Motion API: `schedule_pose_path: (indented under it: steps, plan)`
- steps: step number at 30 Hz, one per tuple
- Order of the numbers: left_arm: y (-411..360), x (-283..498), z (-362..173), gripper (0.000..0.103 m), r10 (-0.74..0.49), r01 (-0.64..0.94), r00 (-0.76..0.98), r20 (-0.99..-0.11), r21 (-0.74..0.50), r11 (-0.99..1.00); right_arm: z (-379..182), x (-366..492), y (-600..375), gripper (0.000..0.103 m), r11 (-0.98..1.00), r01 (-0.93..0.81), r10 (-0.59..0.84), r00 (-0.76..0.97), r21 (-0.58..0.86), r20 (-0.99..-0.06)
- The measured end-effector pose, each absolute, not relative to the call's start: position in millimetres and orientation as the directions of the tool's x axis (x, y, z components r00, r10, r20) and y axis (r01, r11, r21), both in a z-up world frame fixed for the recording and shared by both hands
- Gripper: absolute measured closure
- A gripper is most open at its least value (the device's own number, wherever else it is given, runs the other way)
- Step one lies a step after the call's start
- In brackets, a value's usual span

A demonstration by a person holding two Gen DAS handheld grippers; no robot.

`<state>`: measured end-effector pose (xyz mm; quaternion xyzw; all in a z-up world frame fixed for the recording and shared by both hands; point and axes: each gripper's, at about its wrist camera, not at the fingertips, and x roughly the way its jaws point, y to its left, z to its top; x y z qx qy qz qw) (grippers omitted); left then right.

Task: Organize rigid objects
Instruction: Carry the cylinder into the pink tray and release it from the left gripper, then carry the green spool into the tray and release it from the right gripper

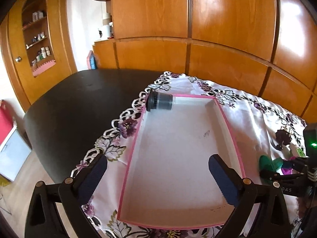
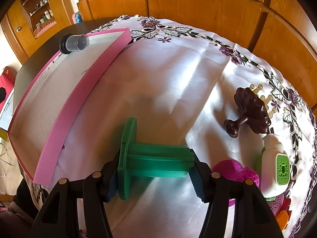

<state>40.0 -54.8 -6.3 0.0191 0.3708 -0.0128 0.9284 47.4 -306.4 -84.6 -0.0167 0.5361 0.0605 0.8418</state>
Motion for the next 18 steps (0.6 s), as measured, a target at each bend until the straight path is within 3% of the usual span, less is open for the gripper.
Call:
schedule_pose_path:
  steps: [18]
  plan:
    - [-43, 29, -1, 0.000, -0.007, 0.022, 0.741, -0.671, 0.014, 1.000, -86, 41, -305, 0.042, 0.995, -0.096, 0.067, 0.466, 0.025, -0.882]
